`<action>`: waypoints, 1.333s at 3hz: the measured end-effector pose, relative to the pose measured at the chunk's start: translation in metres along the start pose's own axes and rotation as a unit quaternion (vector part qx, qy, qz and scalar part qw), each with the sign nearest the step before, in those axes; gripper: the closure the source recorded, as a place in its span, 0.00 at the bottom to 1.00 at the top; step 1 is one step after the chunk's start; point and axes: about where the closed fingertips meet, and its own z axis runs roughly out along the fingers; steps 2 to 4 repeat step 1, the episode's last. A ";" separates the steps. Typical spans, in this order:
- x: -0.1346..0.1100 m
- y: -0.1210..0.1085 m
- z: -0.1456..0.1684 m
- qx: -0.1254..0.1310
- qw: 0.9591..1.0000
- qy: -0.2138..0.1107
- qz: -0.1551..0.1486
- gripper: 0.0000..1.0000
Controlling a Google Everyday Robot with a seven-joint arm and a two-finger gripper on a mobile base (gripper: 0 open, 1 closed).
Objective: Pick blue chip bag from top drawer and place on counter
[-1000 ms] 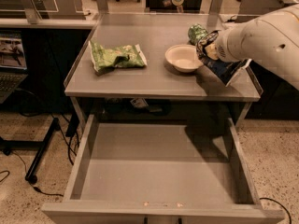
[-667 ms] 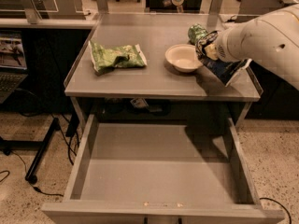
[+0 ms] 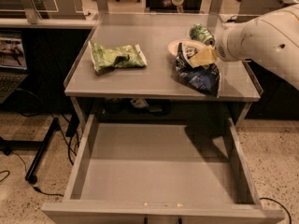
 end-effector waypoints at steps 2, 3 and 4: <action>0.000 0.000 0.000 0.000 1.000 0.000 0.000 0.00; 0.000 0.000 0.000 0.000 1.000 0.000 0.000 0.00; 0.000 0.000 0.000 0.000 1.000 0.000 0.000 0.00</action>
Offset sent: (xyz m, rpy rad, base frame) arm 0.0000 0.0000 0.0000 0.0000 0.0000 0.0000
